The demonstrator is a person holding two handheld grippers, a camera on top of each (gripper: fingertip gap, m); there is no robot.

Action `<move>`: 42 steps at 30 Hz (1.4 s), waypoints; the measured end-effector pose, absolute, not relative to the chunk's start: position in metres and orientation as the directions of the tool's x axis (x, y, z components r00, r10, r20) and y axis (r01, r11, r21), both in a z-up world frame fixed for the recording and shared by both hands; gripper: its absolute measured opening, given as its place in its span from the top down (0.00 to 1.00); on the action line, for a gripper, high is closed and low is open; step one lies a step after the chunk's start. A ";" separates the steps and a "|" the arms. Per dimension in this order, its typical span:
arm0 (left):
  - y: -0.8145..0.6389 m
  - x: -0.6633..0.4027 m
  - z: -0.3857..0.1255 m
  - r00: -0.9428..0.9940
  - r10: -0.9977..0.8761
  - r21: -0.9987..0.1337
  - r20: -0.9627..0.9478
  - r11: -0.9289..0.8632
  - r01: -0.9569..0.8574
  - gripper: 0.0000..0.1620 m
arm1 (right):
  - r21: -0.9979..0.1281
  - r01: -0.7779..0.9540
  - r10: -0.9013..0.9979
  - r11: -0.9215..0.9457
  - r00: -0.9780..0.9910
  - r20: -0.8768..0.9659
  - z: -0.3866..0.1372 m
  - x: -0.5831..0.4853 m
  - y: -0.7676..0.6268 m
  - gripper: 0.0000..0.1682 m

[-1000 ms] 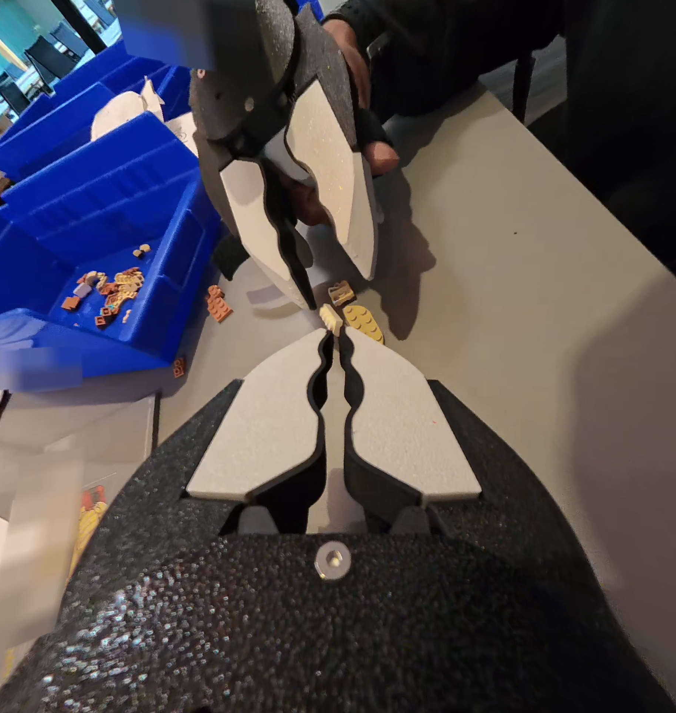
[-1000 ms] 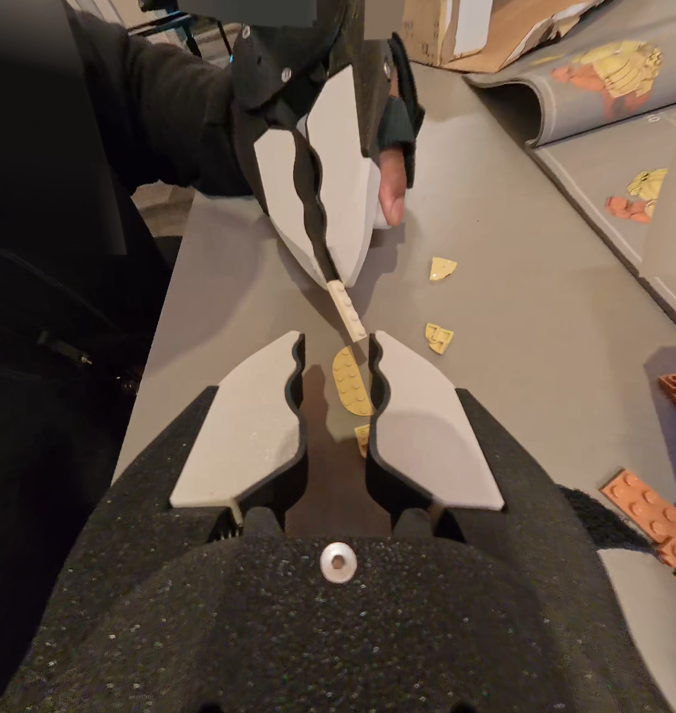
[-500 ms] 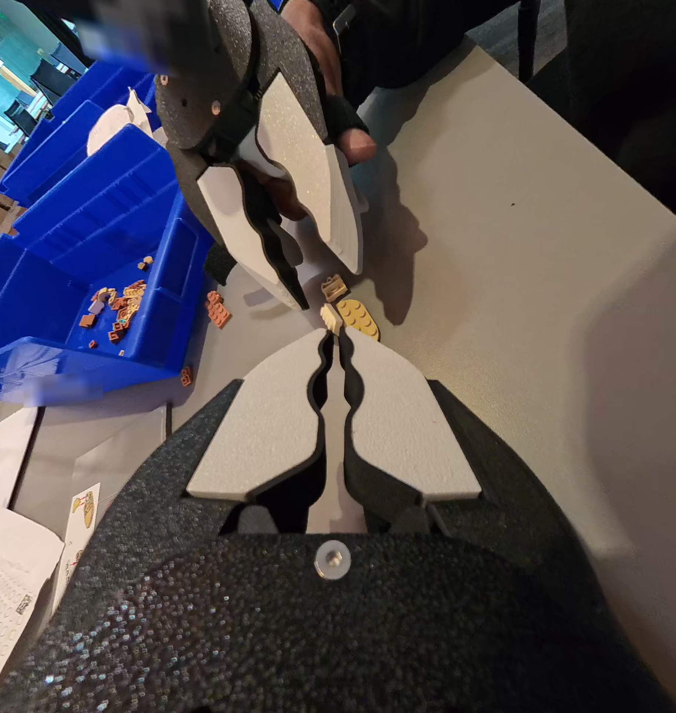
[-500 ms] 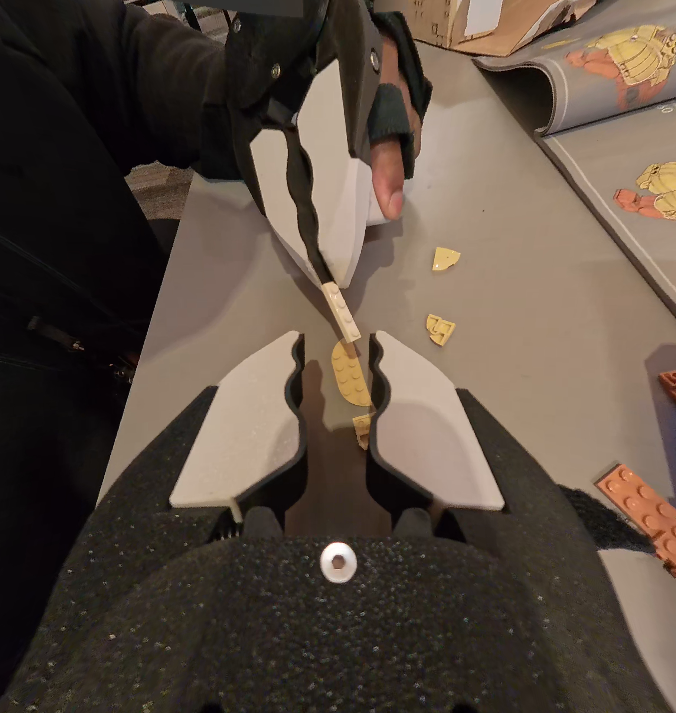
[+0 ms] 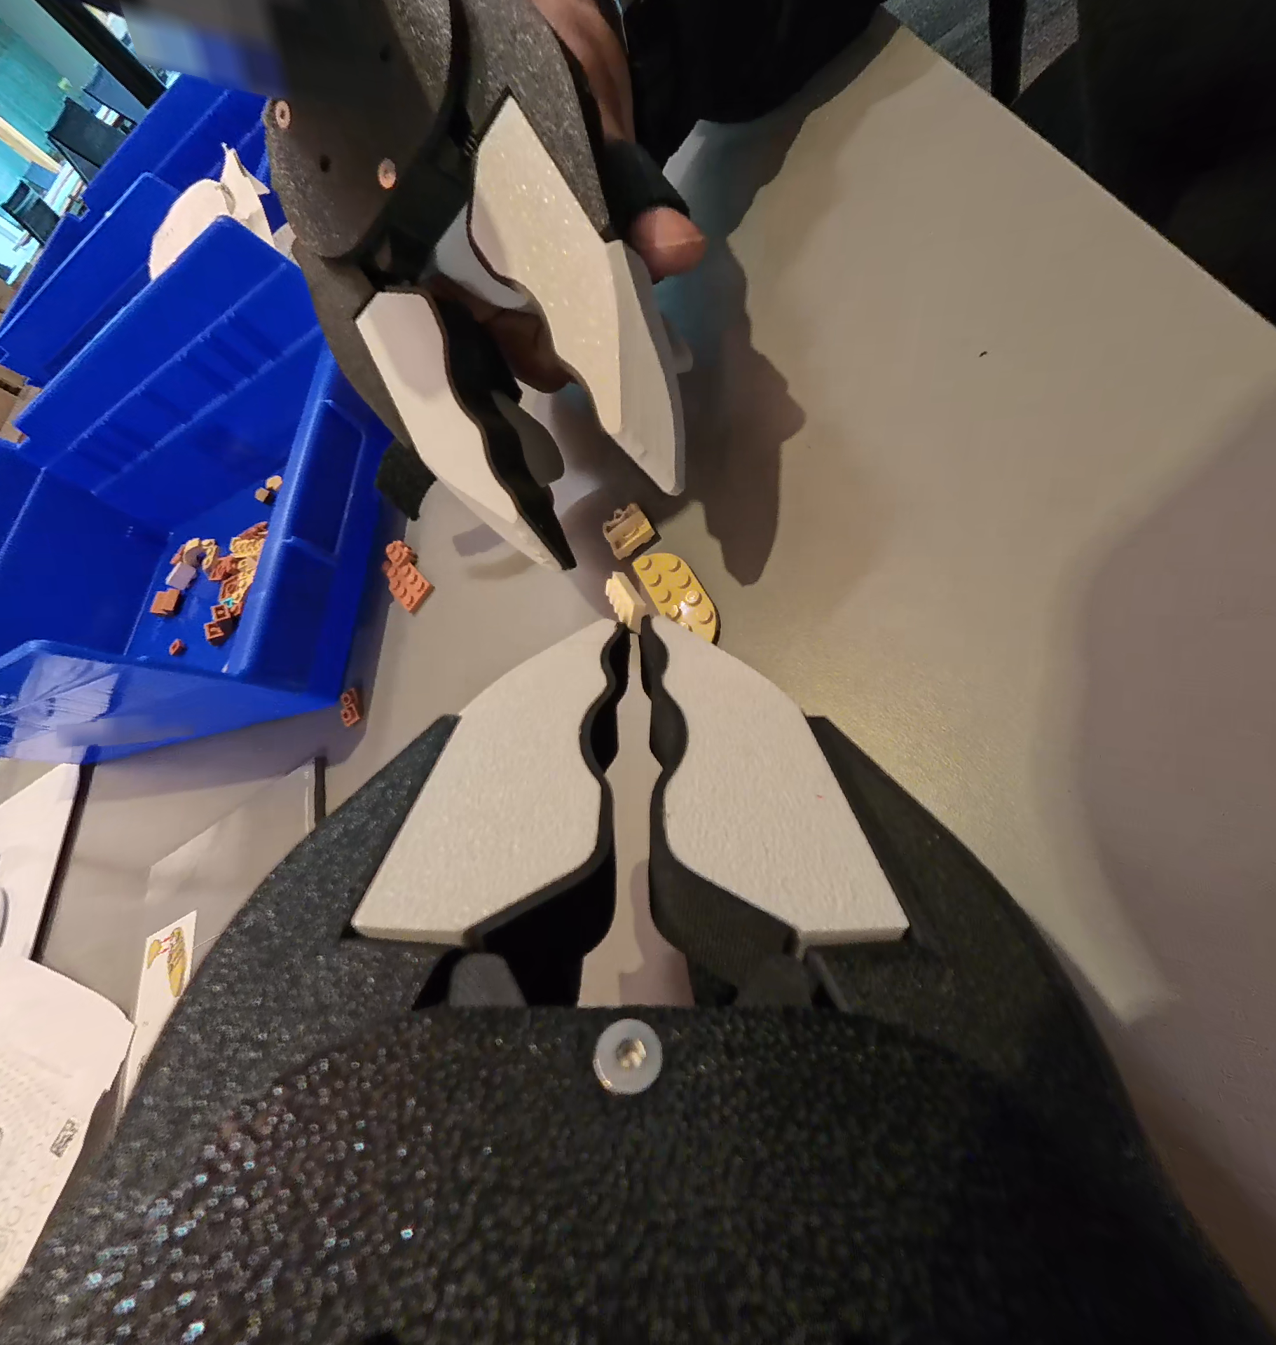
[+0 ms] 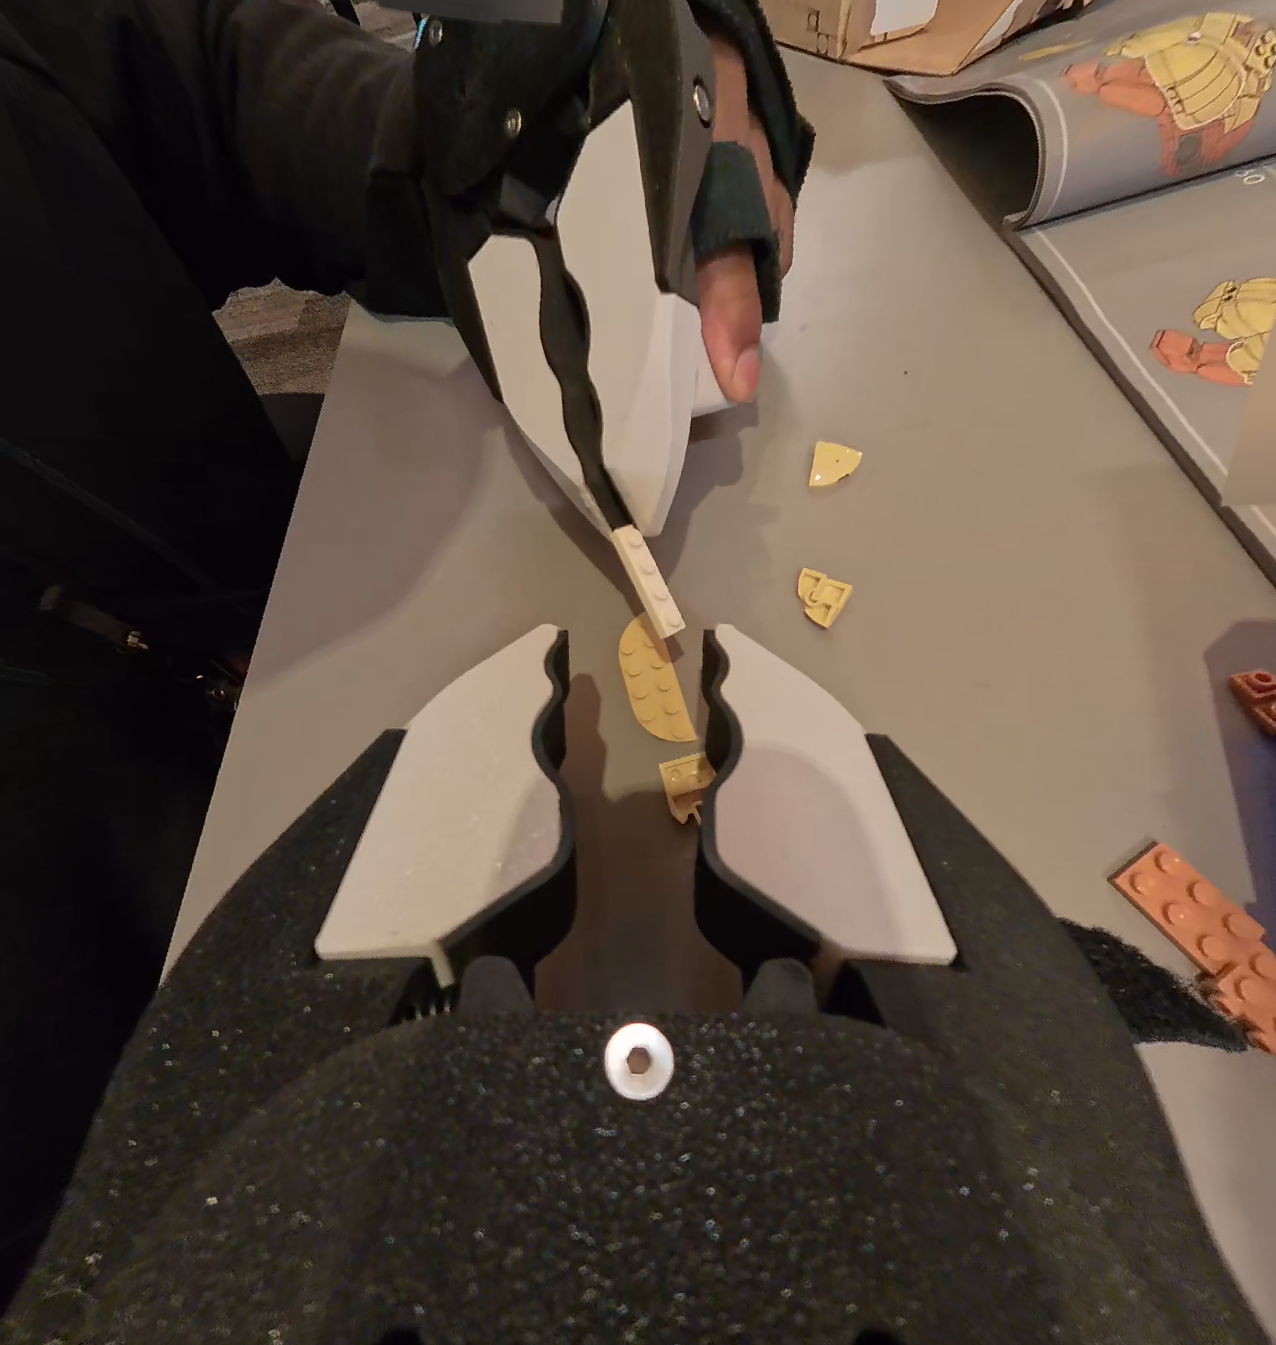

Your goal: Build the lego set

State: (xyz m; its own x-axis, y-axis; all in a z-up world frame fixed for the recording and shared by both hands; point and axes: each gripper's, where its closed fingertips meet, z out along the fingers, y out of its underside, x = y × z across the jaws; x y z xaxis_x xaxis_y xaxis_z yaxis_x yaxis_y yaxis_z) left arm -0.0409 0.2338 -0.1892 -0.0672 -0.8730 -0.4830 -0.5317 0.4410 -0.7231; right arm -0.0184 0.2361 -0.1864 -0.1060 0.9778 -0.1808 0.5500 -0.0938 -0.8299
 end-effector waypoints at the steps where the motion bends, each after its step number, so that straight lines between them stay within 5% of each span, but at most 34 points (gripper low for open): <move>1: 0.234 -0.041 -0.189 -0.068 -0.873 -0.723 -0.483 0.441 -0.532 0.98 | -0.829 0.551 0.978 -0.094 -0.105 -0.180 -0.186 -0.018 0.236 0.79; 42: 0.231 -0.039 -0.190 -0.090 -0.866 -0.717 -0.492 0.461 -0.522 0.98 | -0.808 0.582 0.982 -0.090 -0.084 -0.170 -0.190 -0.010 0.244 0.78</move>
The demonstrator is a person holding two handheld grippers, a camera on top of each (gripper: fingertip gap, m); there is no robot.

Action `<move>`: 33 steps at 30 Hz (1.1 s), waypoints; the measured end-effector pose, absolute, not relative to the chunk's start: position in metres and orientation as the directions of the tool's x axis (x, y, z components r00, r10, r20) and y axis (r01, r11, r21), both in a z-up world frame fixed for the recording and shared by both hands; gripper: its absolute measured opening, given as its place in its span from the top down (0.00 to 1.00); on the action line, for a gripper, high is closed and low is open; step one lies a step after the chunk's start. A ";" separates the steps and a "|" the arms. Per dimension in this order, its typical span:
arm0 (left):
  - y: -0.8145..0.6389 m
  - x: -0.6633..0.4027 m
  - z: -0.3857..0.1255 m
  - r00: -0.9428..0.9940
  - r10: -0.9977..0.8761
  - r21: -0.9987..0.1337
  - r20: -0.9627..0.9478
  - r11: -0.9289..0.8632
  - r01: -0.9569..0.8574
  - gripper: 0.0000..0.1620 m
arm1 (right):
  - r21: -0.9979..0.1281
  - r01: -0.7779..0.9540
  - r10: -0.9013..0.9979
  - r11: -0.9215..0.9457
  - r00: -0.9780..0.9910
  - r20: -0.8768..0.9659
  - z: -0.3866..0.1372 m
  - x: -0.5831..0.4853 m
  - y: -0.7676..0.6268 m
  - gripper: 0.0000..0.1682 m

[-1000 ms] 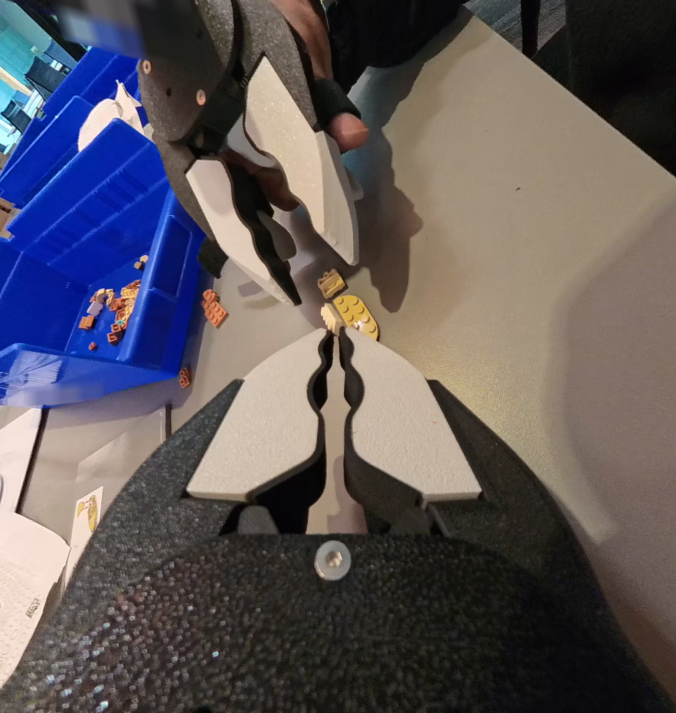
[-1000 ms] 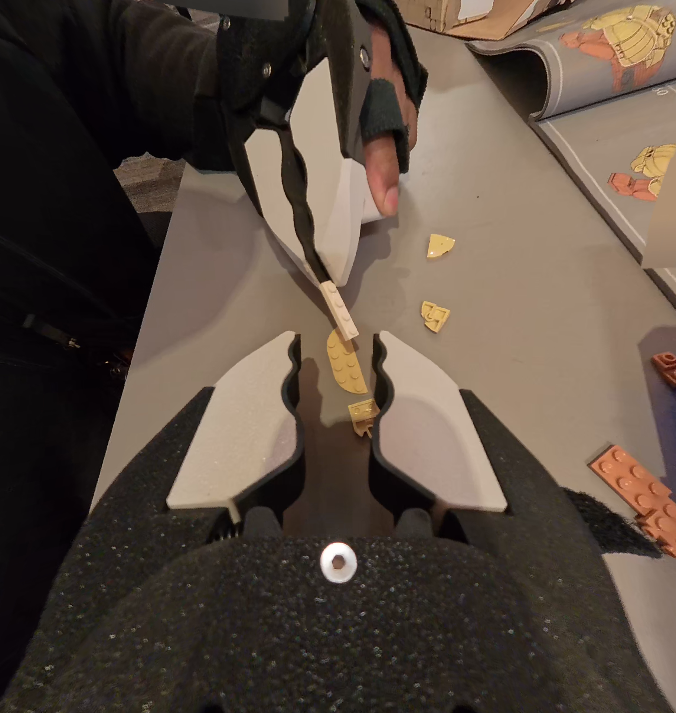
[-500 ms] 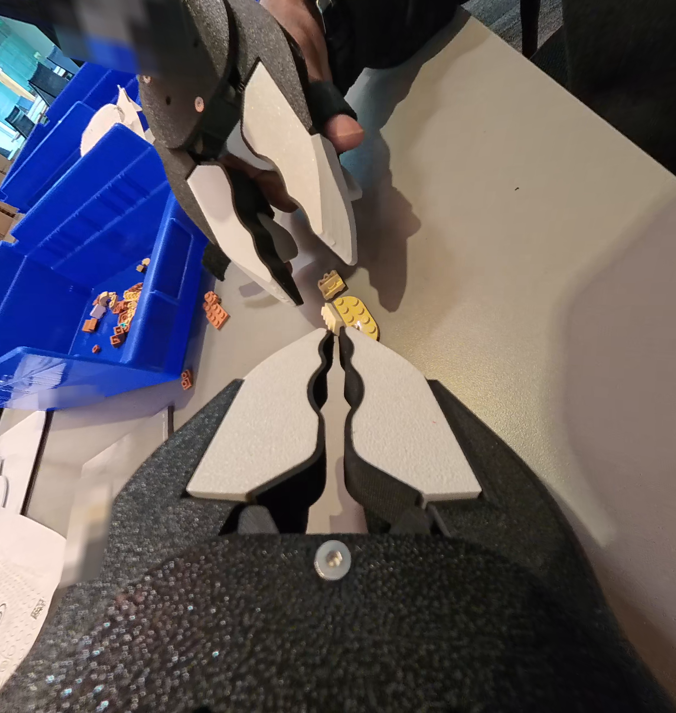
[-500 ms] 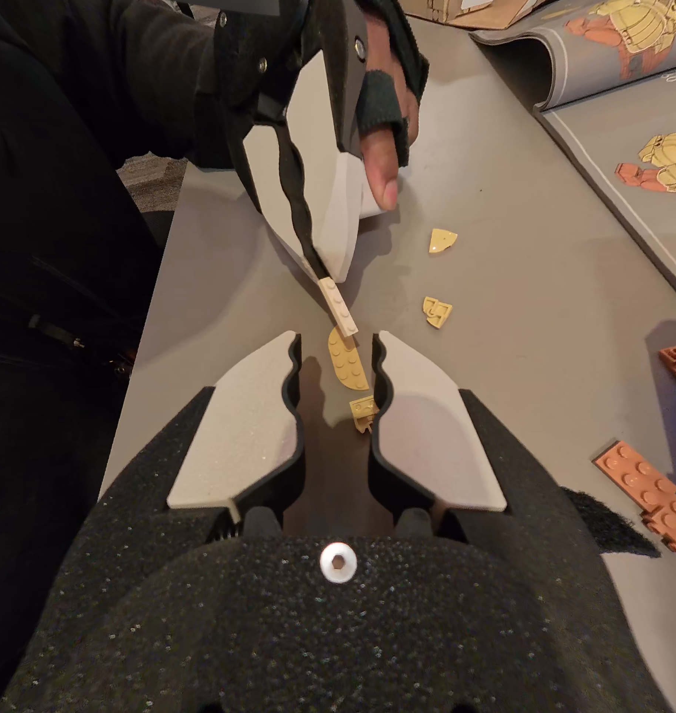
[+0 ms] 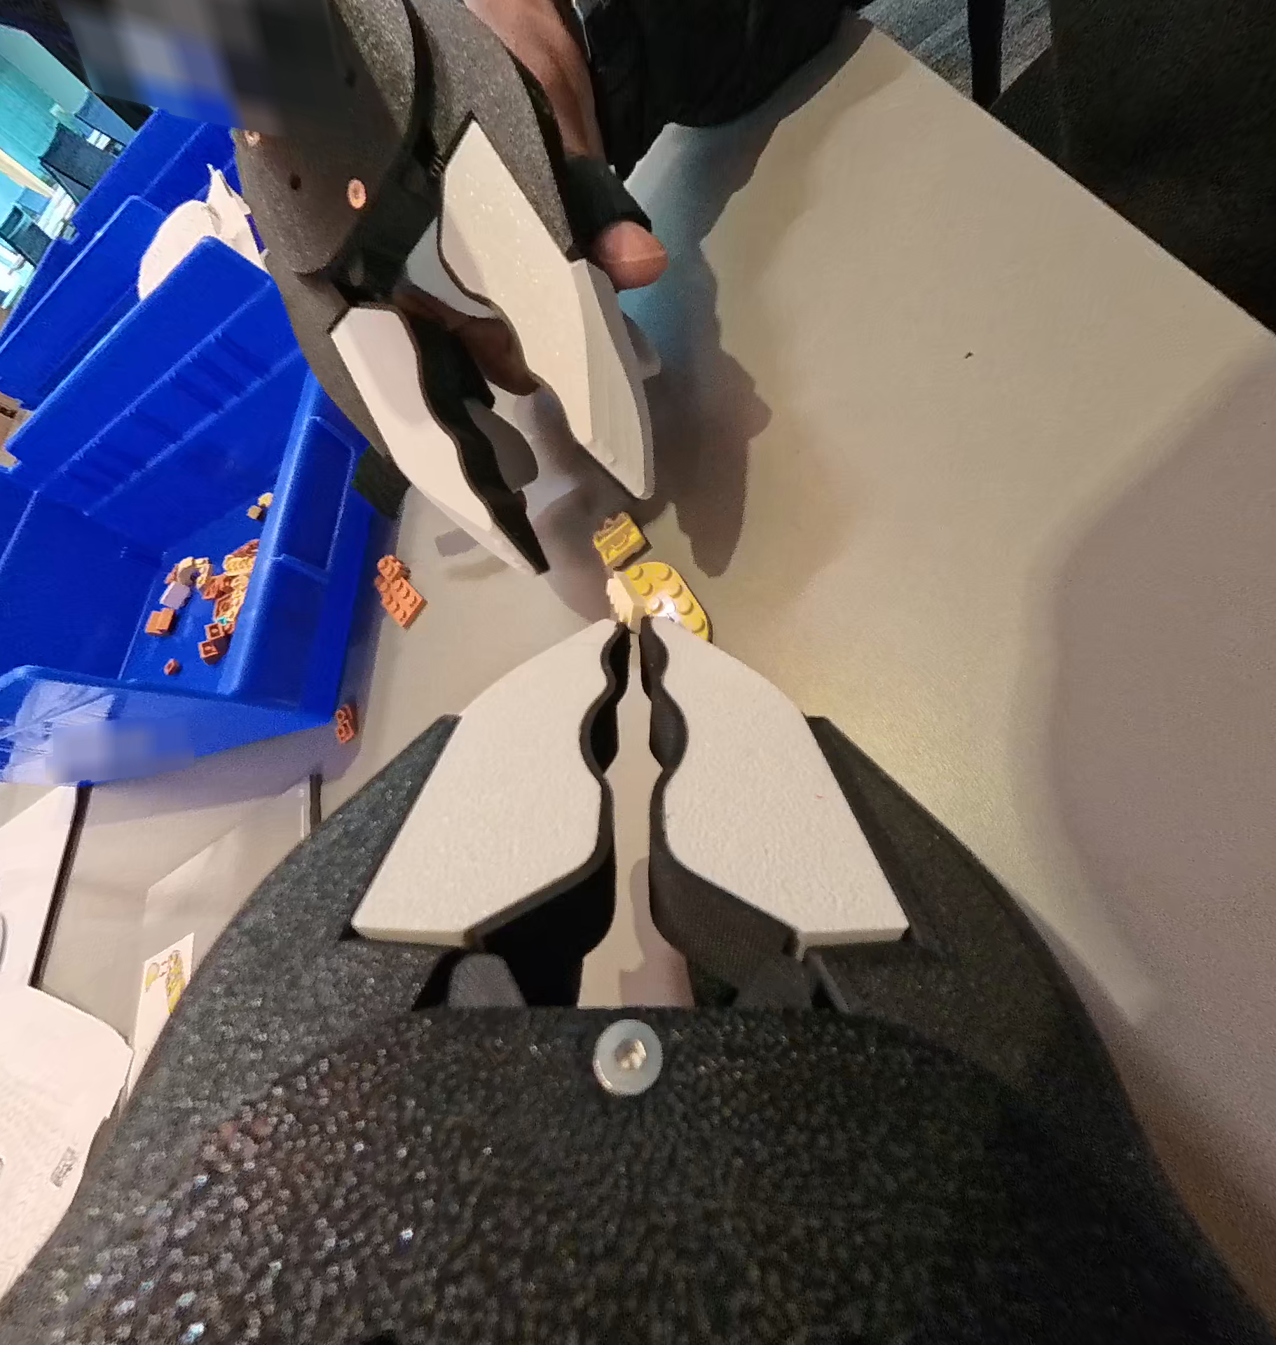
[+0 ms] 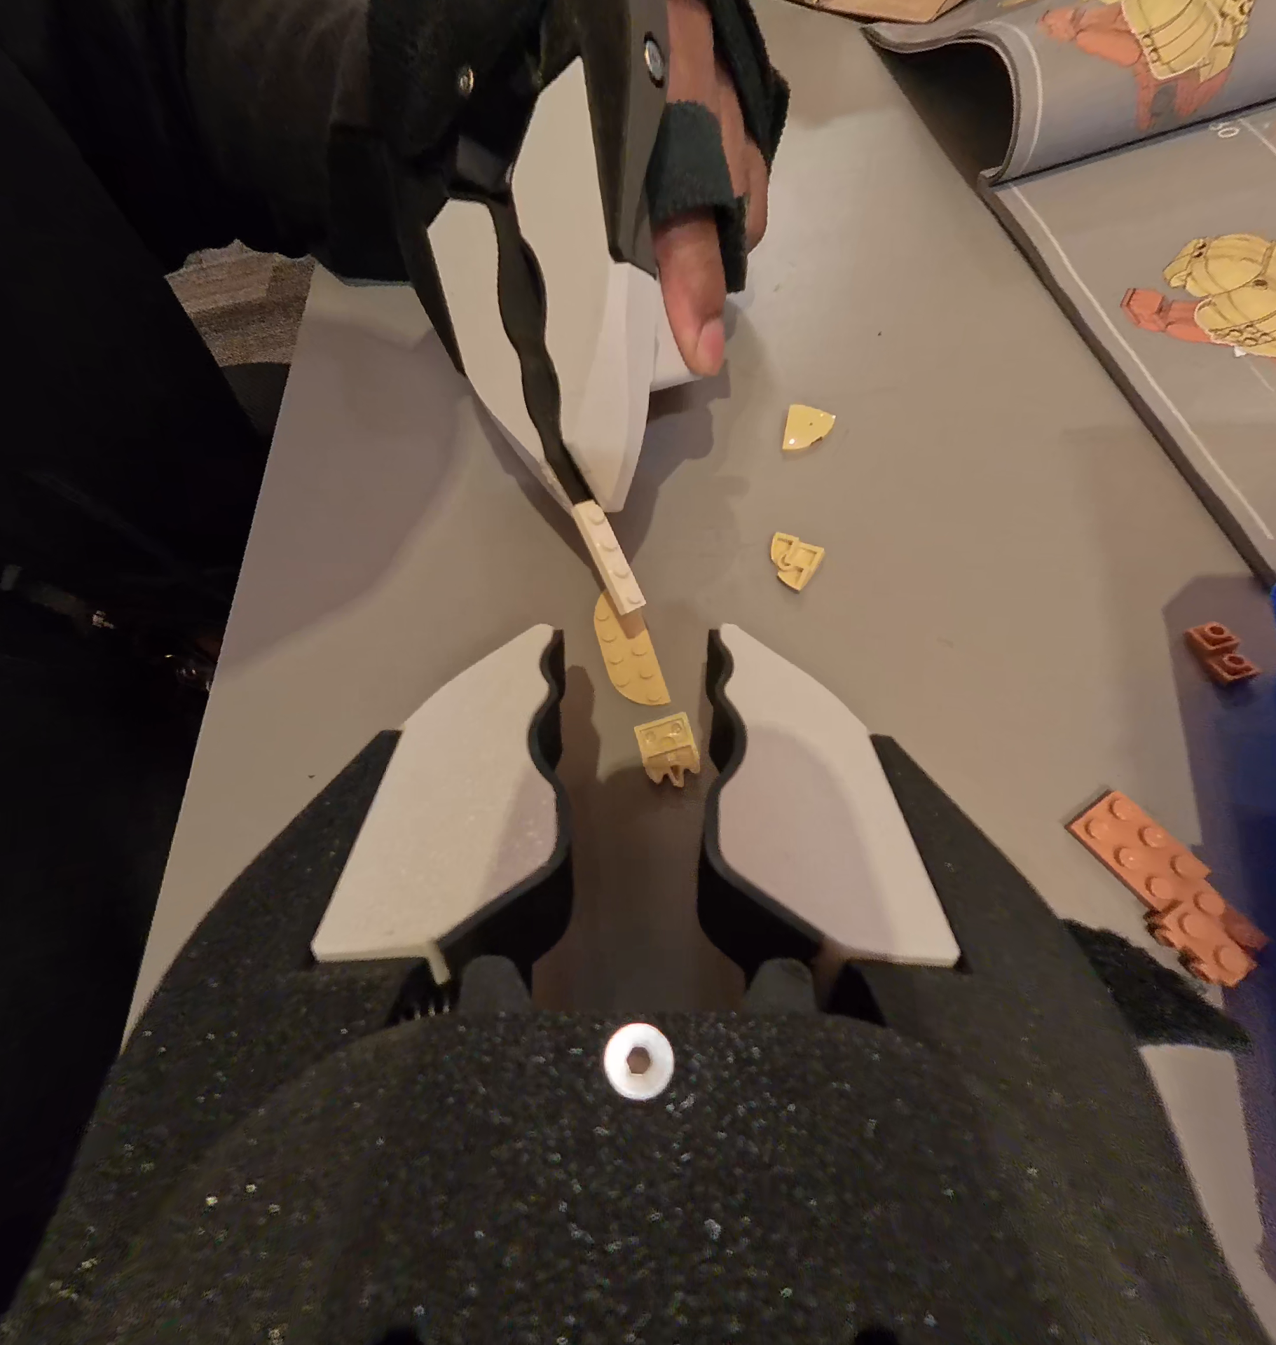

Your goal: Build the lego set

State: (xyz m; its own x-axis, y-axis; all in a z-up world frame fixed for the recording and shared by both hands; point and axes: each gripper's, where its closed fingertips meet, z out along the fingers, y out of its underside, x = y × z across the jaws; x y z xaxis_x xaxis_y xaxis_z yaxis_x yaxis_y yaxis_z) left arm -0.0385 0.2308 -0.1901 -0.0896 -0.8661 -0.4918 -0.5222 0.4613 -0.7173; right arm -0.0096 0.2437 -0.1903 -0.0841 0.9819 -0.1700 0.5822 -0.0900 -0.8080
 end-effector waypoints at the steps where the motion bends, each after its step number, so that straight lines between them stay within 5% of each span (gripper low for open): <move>1: 0.231 -0.038 -0.190 -0.090 -0.866 -0.718 -0.492 0.462 -0.521 0.98 | -0.808 0.581 0.982 -0.093 -0.082 -0.172 -0.190 -0.009 0.244 0.78; 17: 0.234 -0.036 -0.193 -0.097 -0.866 -0.711 -0.490 0.462 -0.530 0.98 | -0.788 0.614 0.986 -0.049 -0.098 -0.137 -0.195 -0.003 0.240 0.77; 33: 0.237 -0.032 -0.206 -0.235 -0.797 -0.582 -0.556 0.575 -0.575 0.98 | -0.769 0.639 0.985 -0.006 -0.129 -0.116 -0.203 -0.006 0.232 0.77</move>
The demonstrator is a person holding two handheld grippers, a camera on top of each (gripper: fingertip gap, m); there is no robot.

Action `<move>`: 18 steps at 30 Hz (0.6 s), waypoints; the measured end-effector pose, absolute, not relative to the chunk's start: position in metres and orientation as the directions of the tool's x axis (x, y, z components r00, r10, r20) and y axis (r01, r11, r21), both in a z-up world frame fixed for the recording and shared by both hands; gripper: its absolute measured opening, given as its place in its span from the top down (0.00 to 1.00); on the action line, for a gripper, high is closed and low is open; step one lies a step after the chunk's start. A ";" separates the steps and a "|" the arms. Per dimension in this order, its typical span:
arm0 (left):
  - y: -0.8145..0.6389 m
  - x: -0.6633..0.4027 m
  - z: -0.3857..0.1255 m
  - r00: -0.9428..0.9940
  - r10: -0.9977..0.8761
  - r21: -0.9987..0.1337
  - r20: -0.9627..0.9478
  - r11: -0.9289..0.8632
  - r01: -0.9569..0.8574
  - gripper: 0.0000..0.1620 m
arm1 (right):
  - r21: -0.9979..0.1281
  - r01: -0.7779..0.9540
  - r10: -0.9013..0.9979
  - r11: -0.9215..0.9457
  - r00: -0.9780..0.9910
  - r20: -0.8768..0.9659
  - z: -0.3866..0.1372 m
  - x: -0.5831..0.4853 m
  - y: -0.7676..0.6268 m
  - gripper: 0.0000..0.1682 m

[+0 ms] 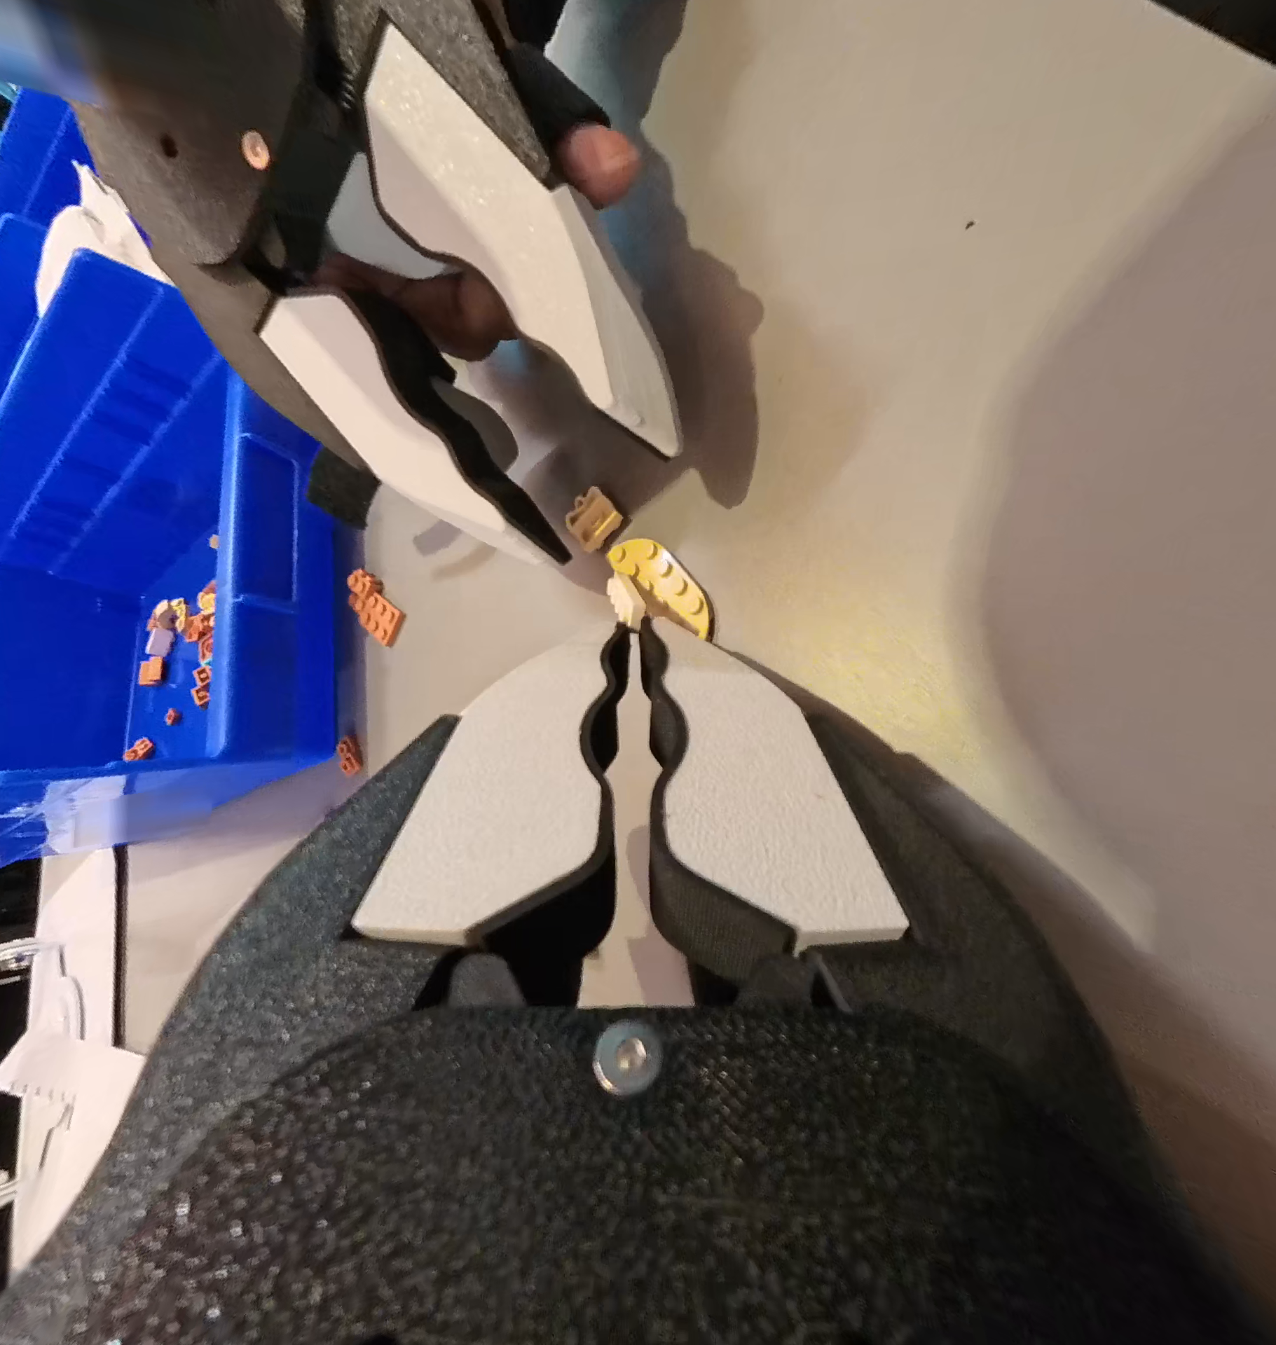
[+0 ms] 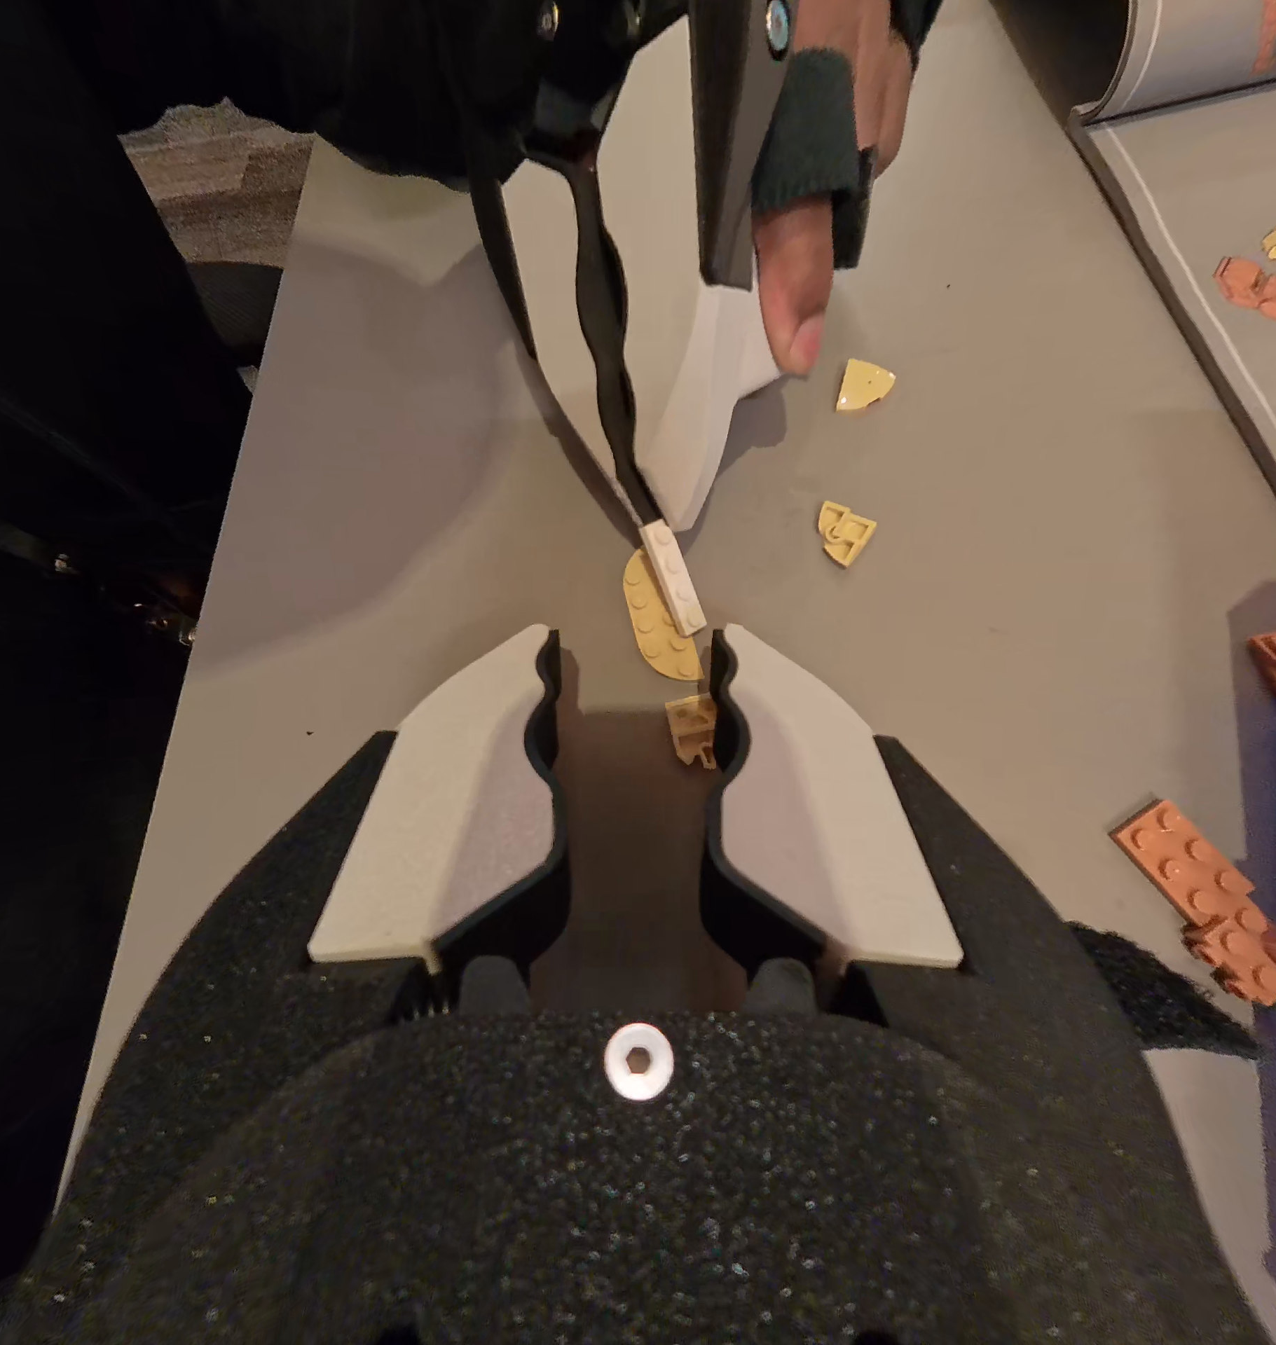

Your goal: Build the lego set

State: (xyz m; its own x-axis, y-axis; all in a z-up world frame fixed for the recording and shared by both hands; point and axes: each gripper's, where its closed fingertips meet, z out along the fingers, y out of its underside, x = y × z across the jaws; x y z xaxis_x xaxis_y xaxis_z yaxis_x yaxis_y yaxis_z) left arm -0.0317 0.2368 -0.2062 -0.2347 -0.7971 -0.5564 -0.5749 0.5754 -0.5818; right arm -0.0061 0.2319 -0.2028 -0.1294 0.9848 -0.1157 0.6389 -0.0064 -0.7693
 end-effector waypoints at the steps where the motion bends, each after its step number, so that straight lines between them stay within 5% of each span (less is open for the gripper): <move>1: 0.236 -0.031 -0.207 -0.242 -0.794 -0.579 -0.558 0.581 -0.572 0.98 | -0.767 0.642 0.985 -0.002 -0.130 -0.112 -0.204 -0.006 0.232 0.77; 18: 0.235 -0.029 -0.204 -0.295 -0.750 -0.559 -0.592 0.646 -0.519 0.98 | -0.727 0.687 0.995 0.021 -0.086 -0.052 -0.214 -0.009 0.238 0.82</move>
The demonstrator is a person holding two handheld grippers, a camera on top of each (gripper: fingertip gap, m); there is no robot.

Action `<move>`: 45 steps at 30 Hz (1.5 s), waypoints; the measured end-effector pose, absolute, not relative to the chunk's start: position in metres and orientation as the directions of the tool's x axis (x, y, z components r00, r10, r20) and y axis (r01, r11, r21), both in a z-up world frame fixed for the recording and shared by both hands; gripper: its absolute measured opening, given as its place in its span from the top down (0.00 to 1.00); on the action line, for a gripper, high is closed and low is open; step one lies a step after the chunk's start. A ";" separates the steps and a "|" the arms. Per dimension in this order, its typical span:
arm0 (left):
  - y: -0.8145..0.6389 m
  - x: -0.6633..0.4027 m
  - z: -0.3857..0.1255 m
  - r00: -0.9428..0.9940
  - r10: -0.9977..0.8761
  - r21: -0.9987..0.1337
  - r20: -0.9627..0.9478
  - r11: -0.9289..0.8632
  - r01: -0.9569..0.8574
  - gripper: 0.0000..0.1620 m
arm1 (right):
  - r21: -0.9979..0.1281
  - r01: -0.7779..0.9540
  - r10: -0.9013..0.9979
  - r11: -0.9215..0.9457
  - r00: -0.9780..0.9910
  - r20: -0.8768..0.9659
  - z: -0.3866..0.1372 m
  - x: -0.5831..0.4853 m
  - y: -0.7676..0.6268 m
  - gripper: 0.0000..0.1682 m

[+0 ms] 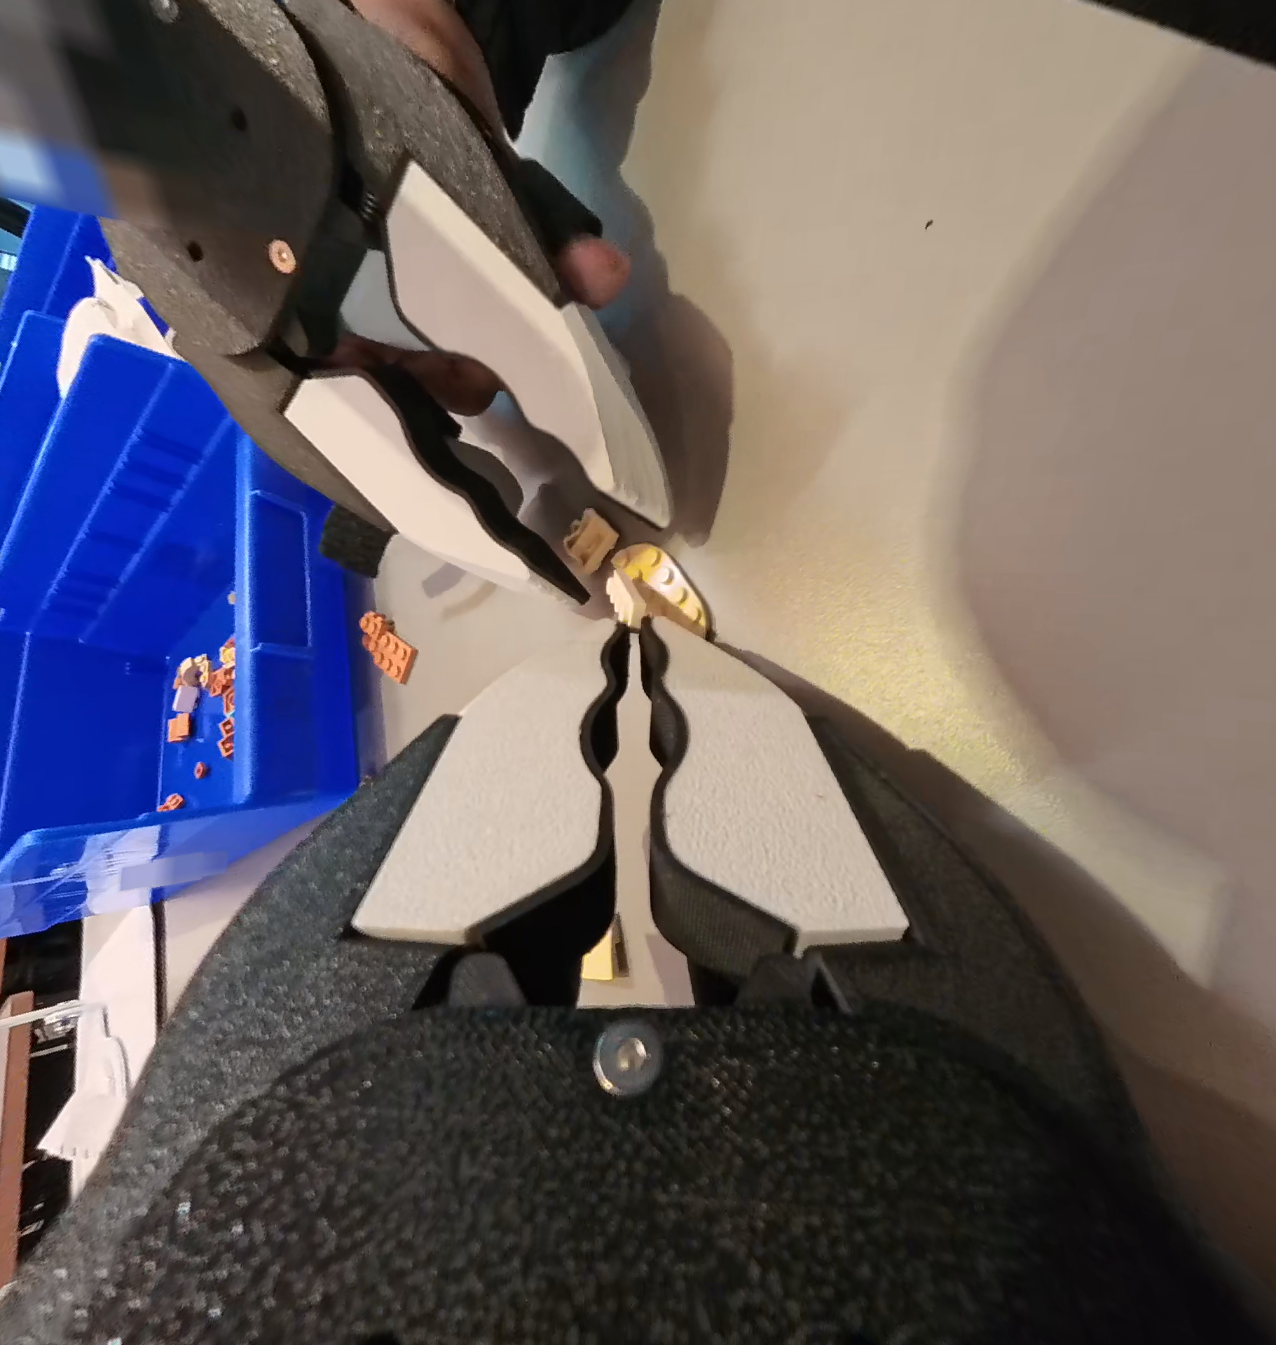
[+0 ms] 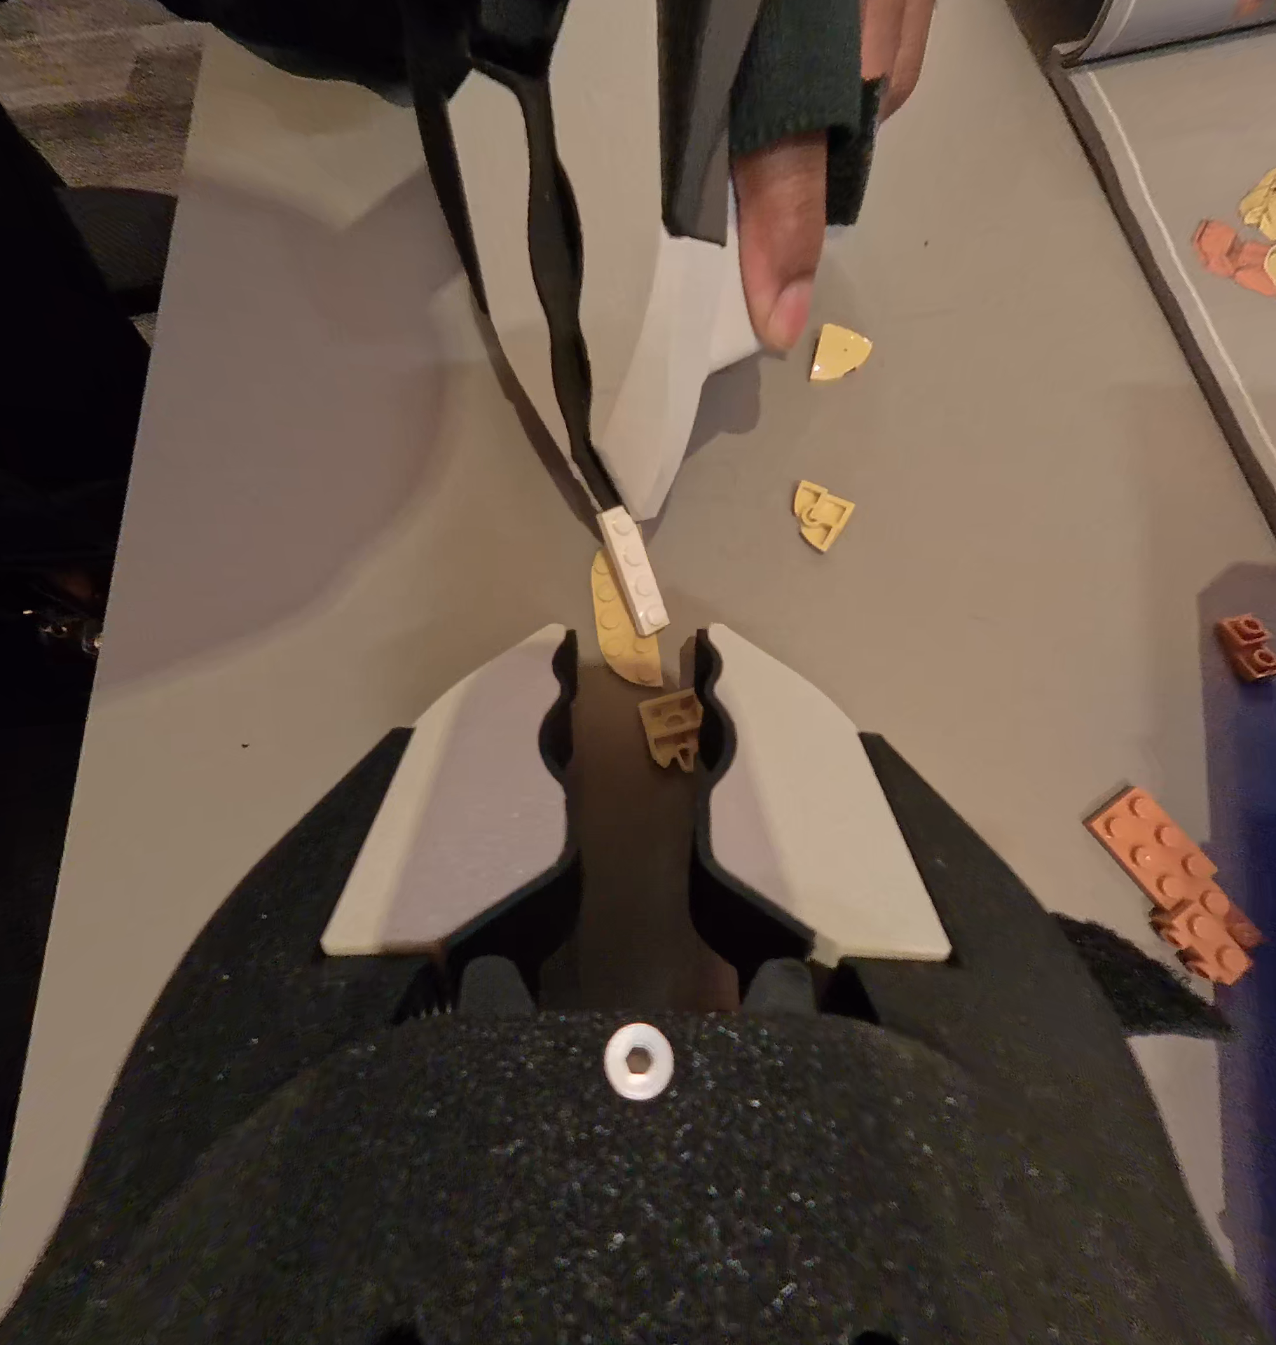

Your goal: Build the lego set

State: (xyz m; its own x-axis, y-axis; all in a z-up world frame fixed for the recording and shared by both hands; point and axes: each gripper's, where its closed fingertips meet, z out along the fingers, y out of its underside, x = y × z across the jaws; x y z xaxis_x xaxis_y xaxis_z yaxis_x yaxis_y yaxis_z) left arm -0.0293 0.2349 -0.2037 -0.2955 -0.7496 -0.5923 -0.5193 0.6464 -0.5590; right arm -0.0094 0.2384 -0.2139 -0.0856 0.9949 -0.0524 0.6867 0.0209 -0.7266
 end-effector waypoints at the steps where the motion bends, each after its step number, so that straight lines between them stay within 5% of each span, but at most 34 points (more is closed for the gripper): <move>1: 0.235 -0.029 -0.204 -0.296 -0.749 -0.557 -0.593 0.647 -0.520 0.98 | -0.724 0.689 0.995 0.025 -0.085 -0.046 -0.214 -0.010 0.239 0.82; 24: 0.237 -0.031 -0.202 -0.285 -0.745 -0.557 -0.603 0.649 -0.518 0.98 | -0.702 0.710 0.997 0.050 -0.077 -0.007 -0.219 -0.013 0.245 0.99; 45: 0.241 -0.038 -0.196 -0.243 -0.764 -0.583 -0.598 0.623 -0.521 0.98 | -0.742 0.663 0.993 0.099 -0.117 0.028 -0.212 -0.010 0.242 1.00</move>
